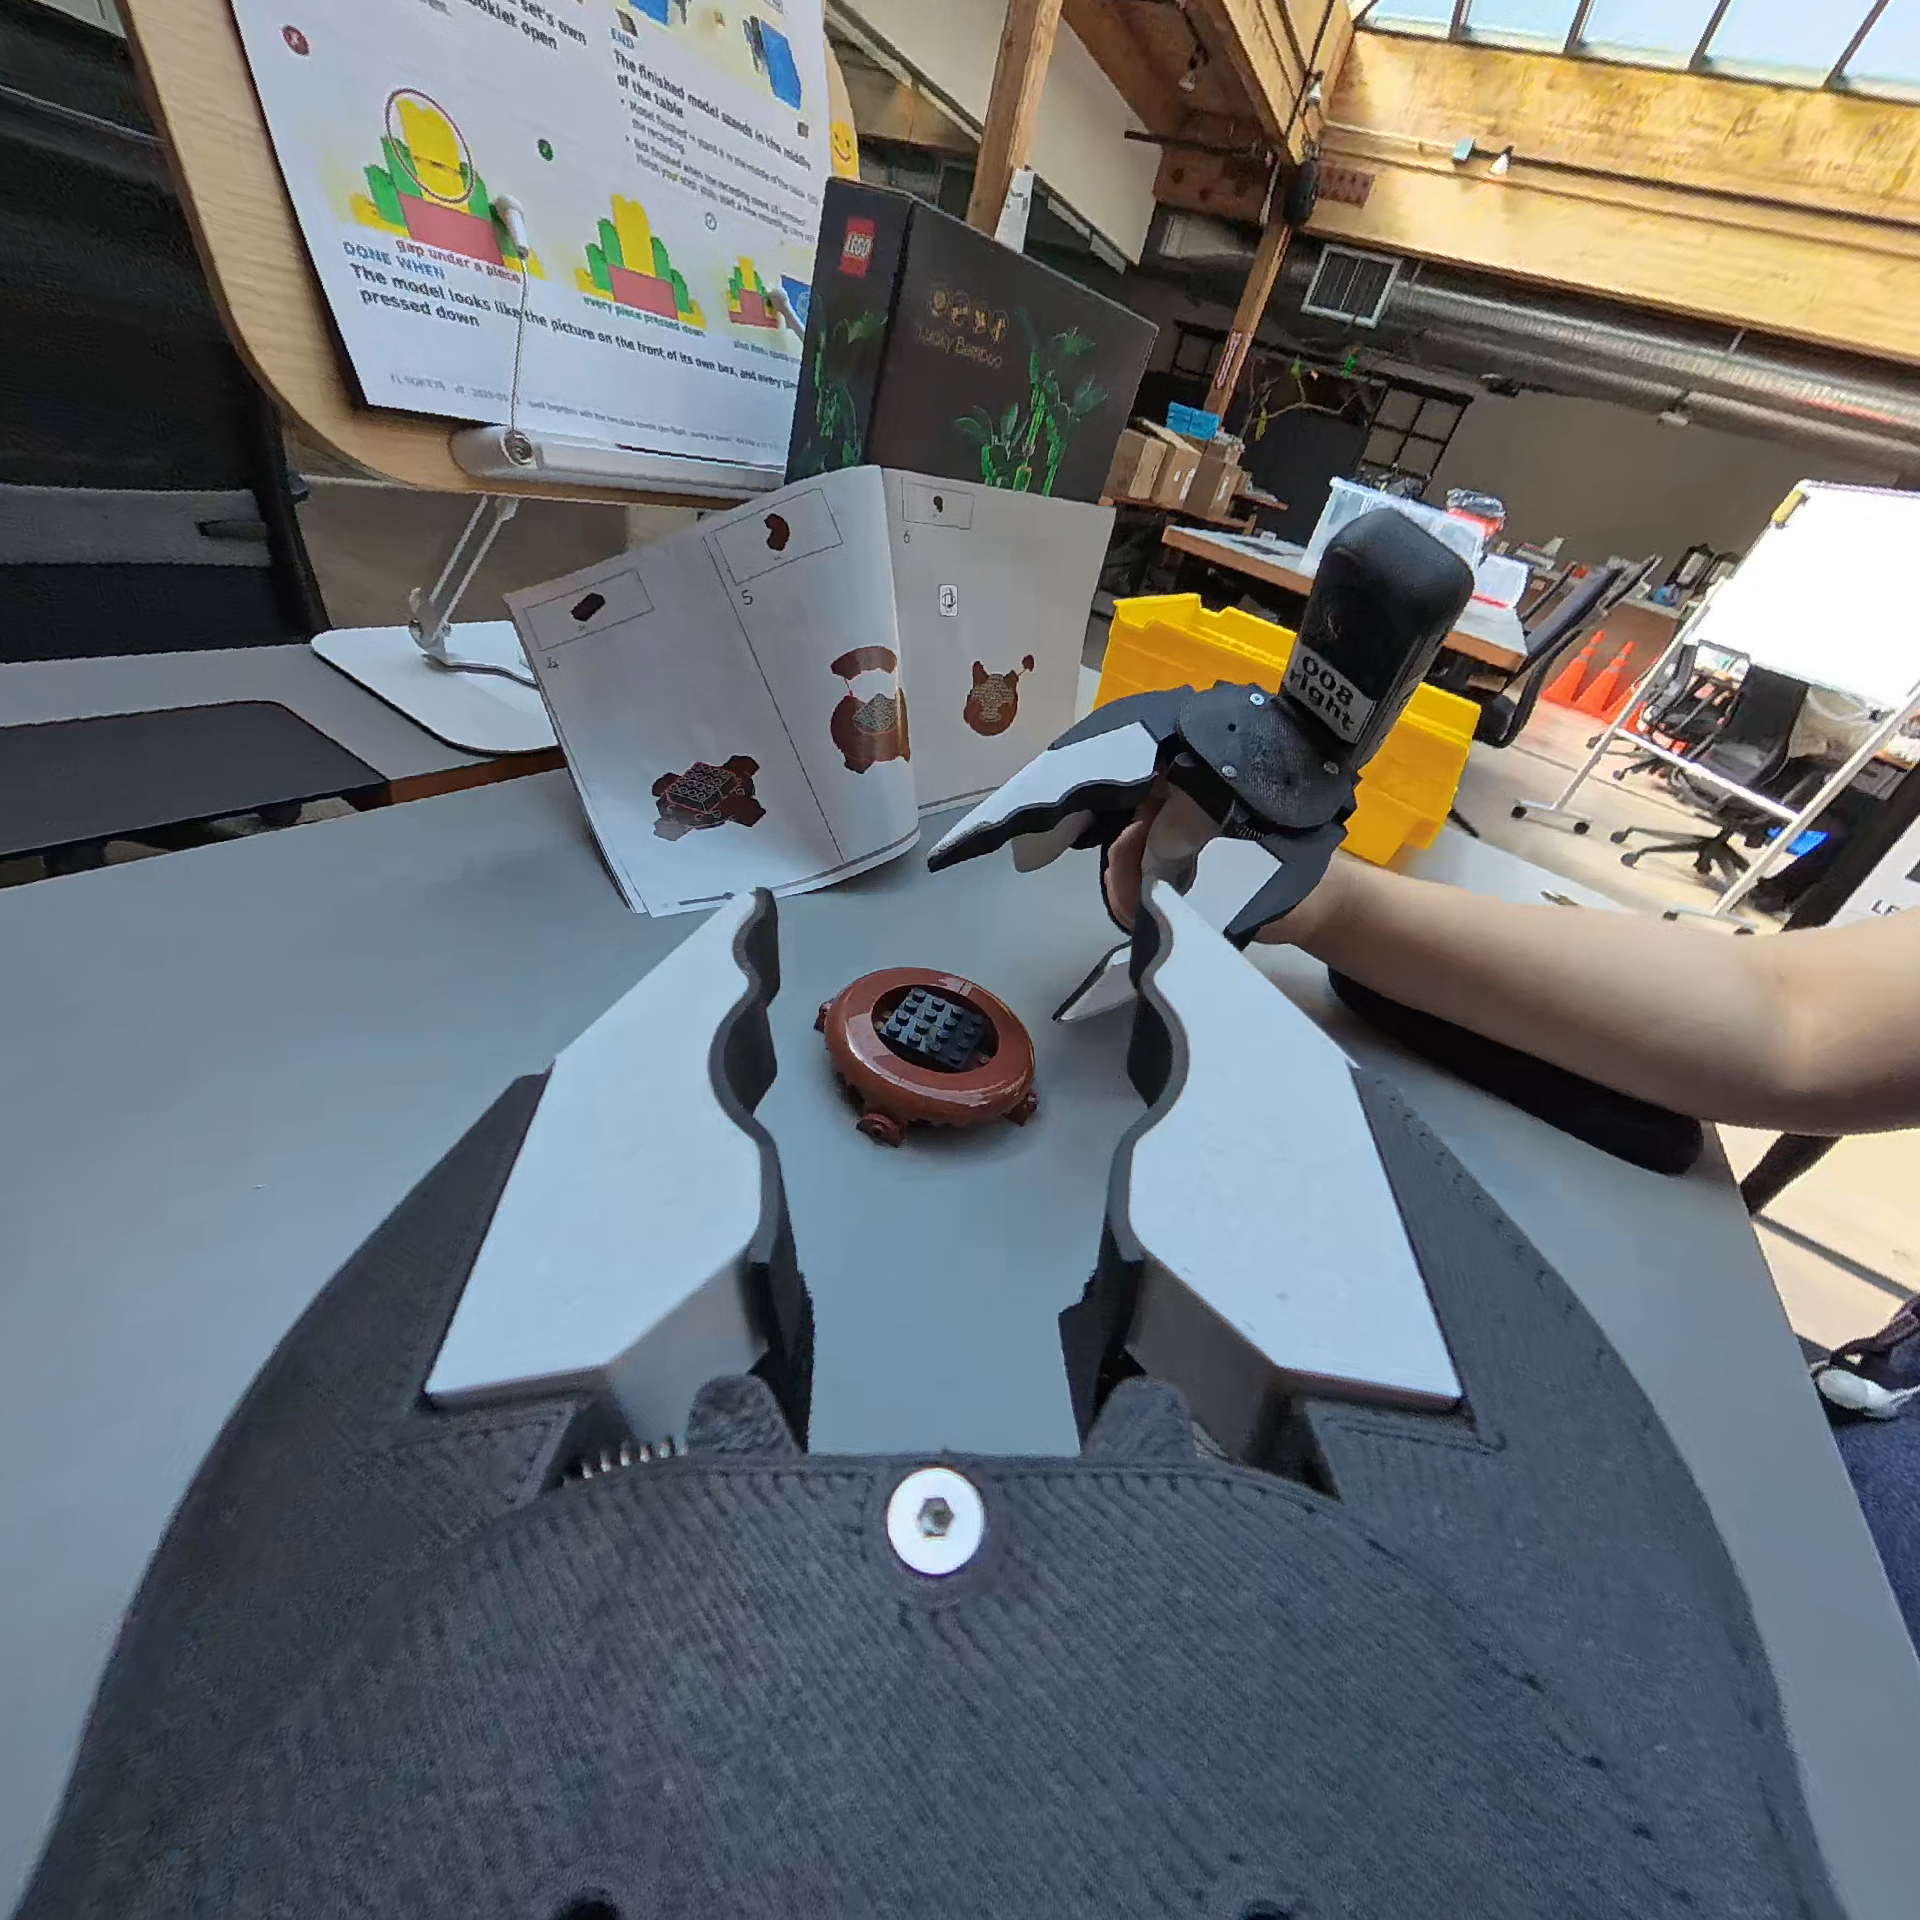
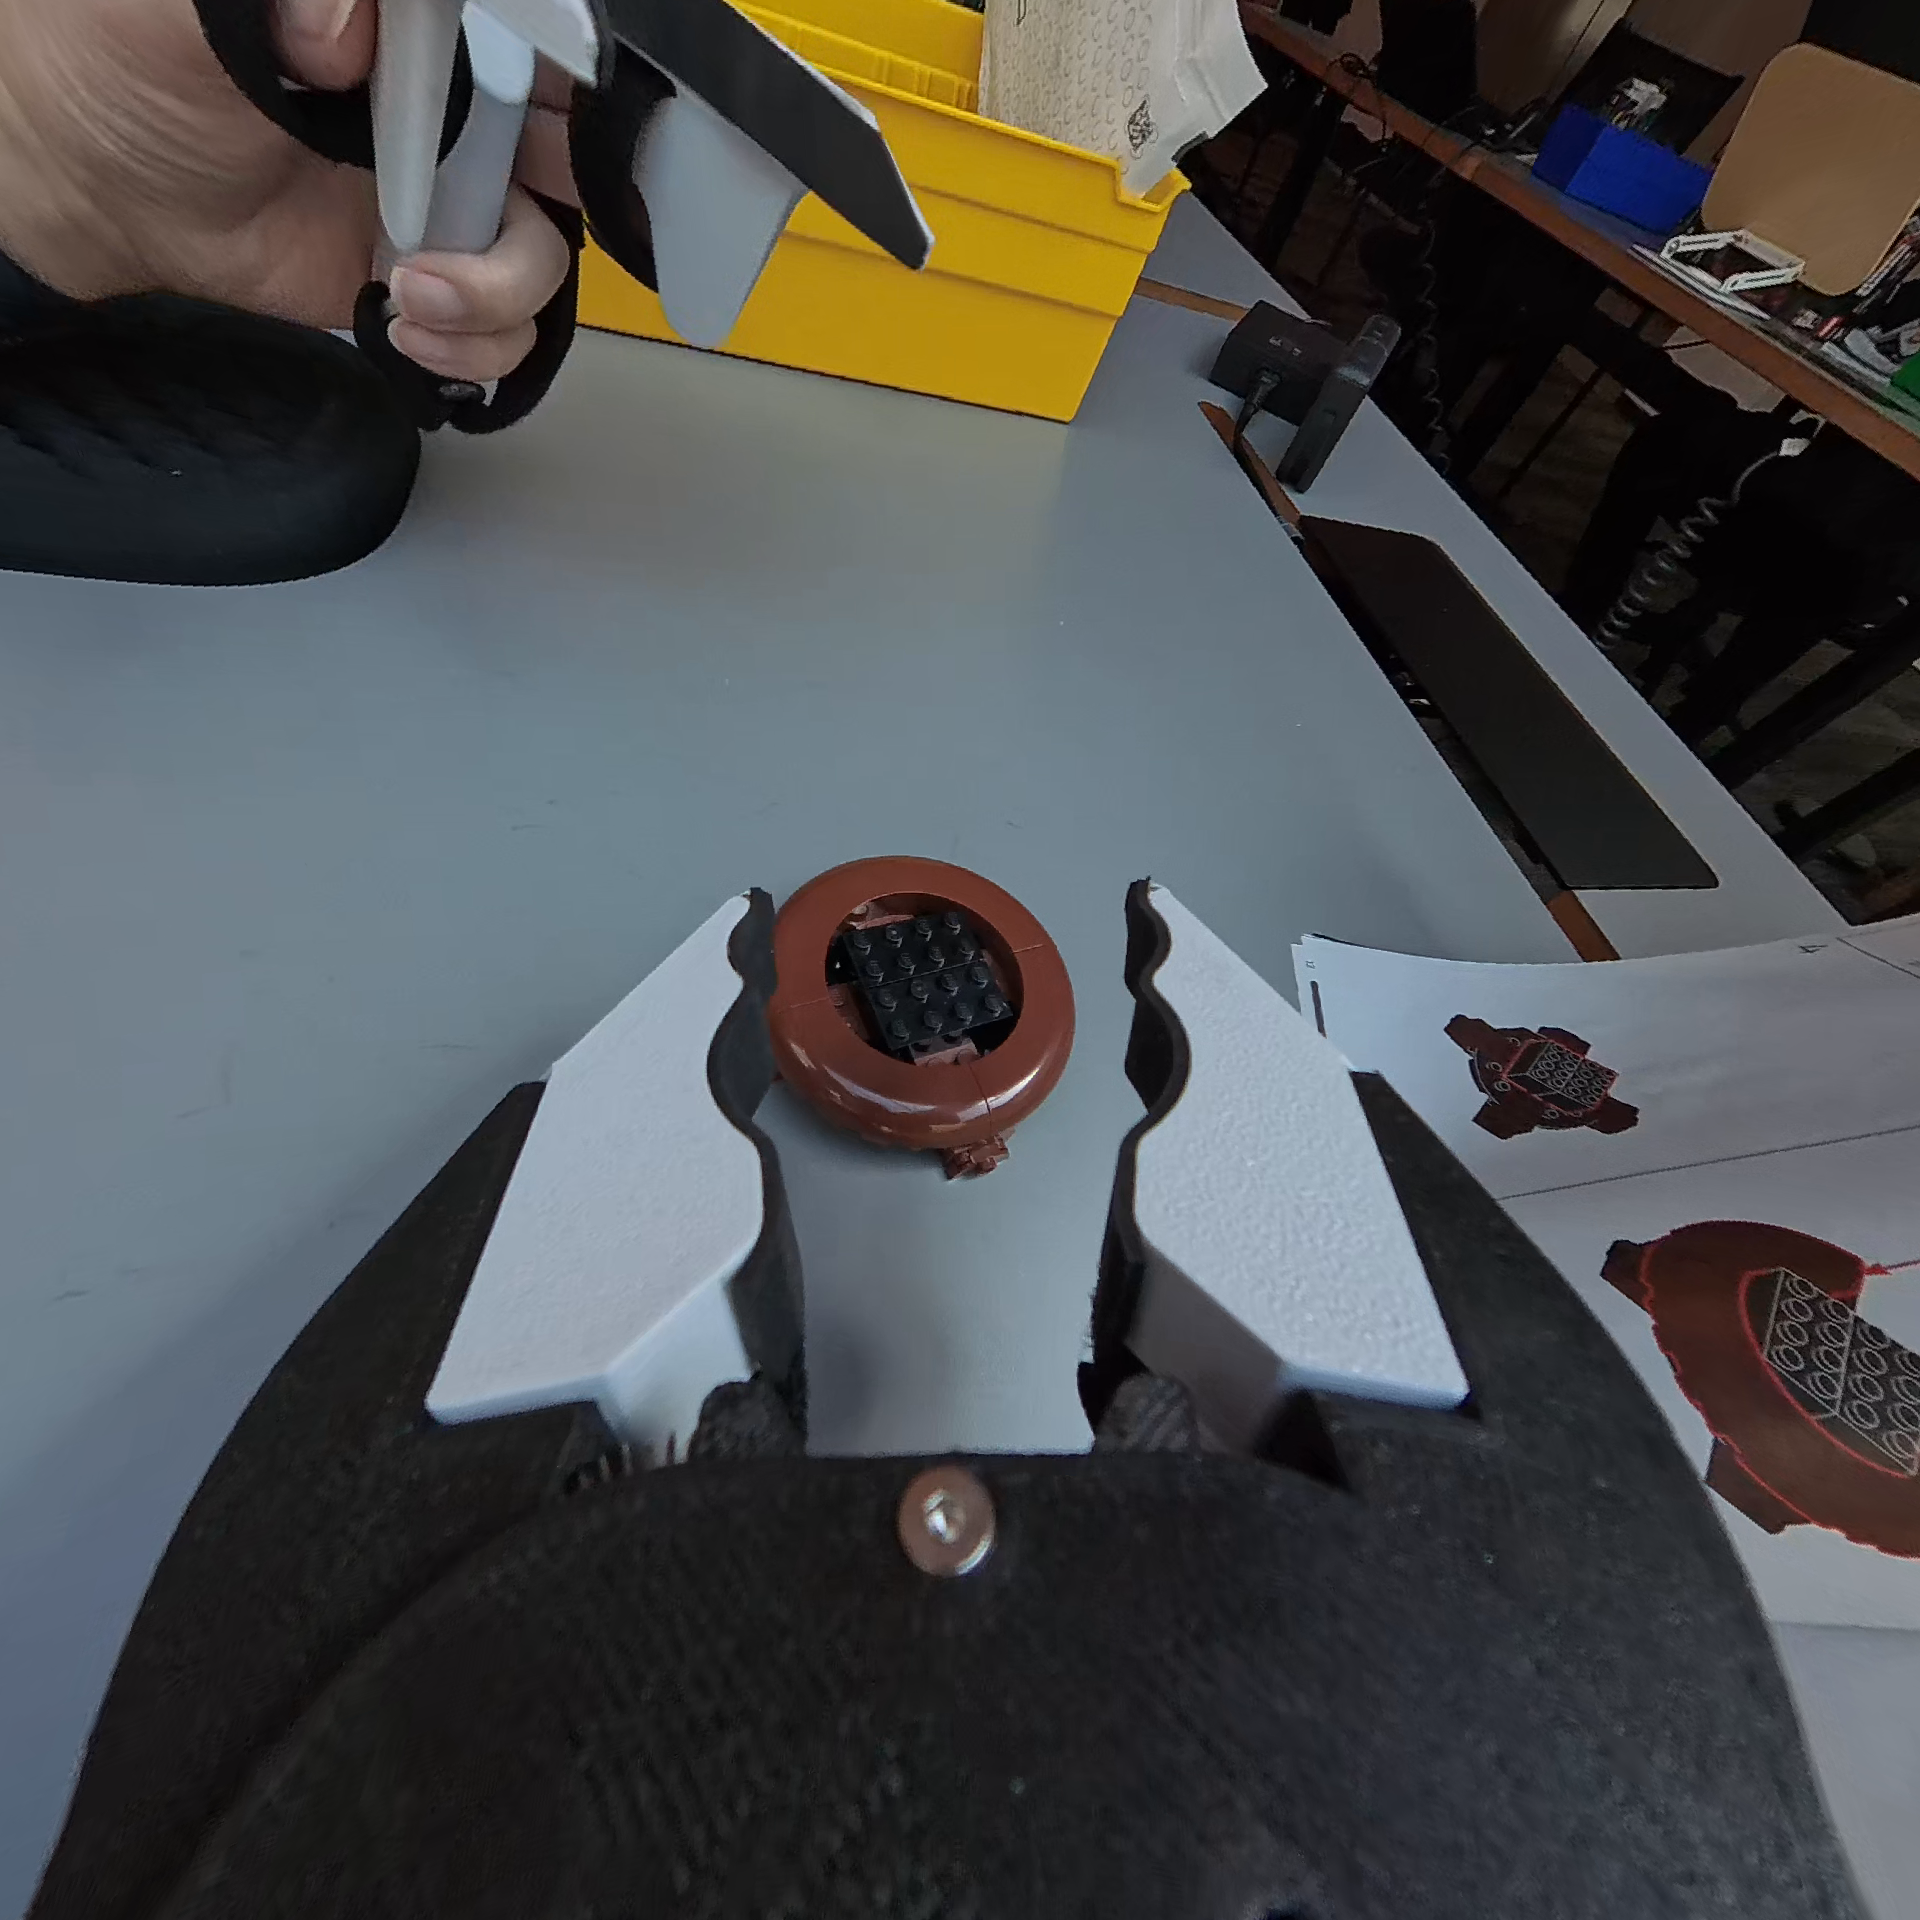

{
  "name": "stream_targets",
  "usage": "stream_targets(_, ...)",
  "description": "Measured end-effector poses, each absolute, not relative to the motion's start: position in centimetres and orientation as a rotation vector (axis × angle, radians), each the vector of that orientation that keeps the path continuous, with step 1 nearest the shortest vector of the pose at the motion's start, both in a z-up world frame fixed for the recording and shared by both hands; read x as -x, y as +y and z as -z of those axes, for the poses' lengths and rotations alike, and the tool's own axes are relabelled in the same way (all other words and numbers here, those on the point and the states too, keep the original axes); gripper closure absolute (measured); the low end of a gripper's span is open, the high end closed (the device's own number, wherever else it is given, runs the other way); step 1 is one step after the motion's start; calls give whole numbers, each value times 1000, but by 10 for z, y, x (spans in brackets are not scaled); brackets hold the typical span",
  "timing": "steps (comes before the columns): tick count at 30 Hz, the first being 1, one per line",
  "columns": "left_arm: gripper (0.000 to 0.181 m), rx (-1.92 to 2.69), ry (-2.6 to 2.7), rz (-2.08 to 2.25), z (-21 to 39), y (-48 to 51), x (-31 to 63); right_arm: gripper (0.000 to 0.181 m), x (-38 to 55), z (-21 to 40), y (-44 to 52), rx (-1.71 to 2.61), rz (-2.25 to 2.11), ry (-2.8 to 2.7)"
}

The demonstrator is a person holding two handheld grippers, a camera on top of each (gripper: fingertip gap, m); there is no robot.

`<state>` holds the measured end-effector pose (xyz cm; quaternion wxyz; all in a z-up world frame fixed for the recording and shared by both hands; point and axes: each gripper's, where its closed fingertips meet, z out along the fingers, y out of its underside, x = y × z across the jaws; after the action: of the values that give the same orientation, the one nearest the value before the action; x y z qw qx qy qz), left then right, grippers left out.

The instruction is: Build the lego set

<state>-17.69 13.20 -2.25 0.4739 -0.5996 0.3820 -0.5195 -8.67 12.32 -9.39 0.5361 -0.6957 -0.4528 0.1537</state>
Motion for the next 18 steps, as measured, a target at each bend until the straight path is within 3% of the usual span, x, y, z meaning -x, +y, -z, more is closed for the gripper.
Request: stream_targets(18, 121, 1482, 881, 1331, 28, 140, 178, 114, 84, 98, 127, 1661, -320, -1106)
